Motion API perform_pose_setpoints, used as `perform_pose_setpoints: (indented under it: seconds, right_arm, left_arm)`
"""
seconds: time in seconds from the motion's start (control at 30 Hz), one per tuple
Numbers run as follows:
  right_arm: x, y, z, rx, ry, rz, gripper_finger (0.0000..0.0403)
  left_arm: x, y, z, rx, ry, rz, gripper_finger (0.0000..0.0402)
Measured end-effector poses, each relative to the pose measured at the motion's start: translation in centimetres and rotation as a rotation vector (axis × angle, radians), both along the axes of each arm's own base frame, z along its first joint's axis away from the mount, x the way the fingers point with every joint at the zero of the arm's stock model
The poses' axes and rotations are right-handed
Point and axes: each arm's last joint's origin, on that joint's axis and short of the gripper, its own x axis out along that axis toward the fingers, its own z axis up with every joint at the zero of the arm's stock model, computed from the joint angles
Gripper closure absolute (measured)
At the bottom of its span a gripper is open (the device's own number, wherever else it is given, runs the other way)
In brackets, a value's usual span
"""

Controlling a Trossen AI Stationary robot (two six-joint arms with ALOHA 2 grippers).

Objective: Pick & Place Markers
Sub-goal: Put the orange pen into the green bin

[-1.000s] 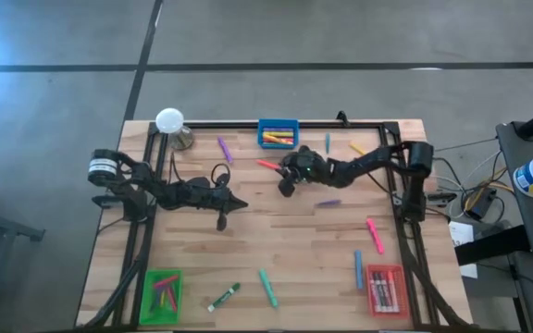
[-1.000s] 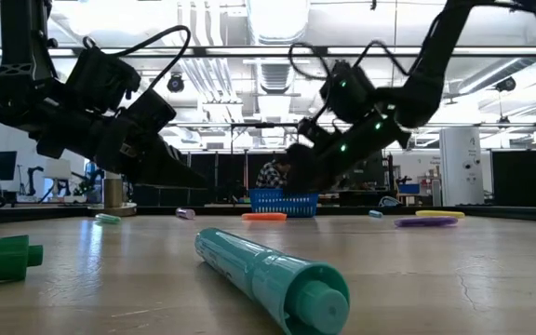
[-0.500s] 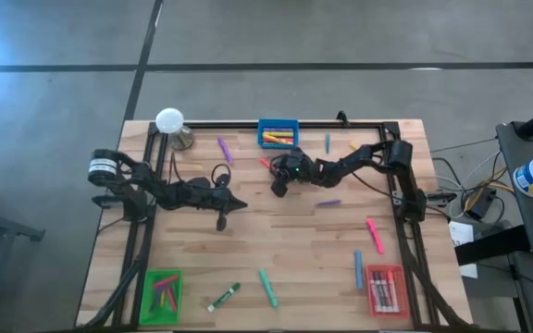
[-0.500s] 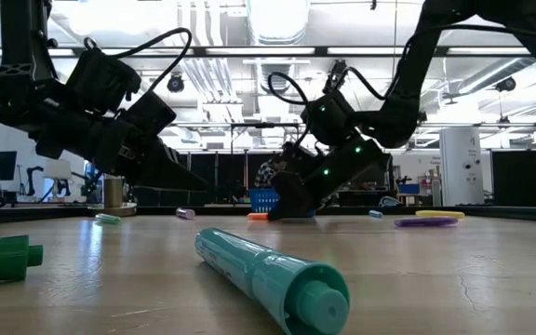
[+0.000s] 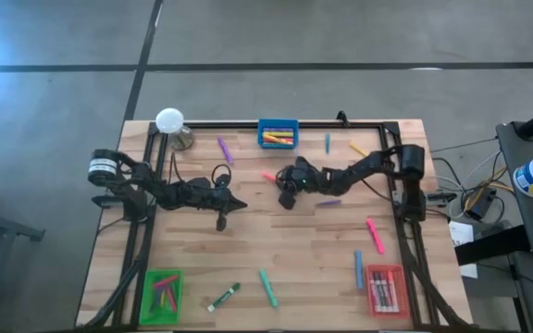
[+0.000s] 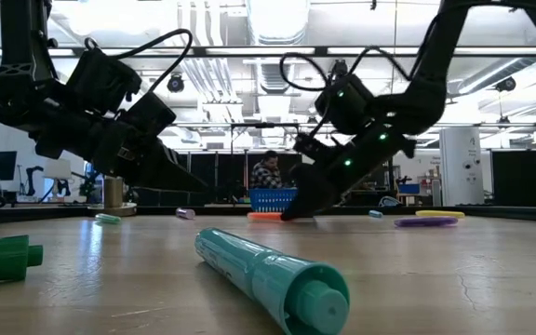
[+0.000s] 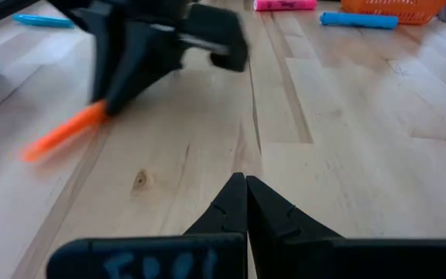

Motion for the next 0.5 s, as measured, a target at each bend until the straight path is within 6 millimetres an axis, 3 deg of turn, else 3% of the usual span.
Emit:
perform_pose_setpoints:
  seconds: [0.5]
  right_arm:
    - [0.4,8.1,0.5,-0.014,-0.031,0.176,0.0352]
  left_arm:
    - [0.0,0.0,0.0,-0.002,0.0,0.001,0.0402]
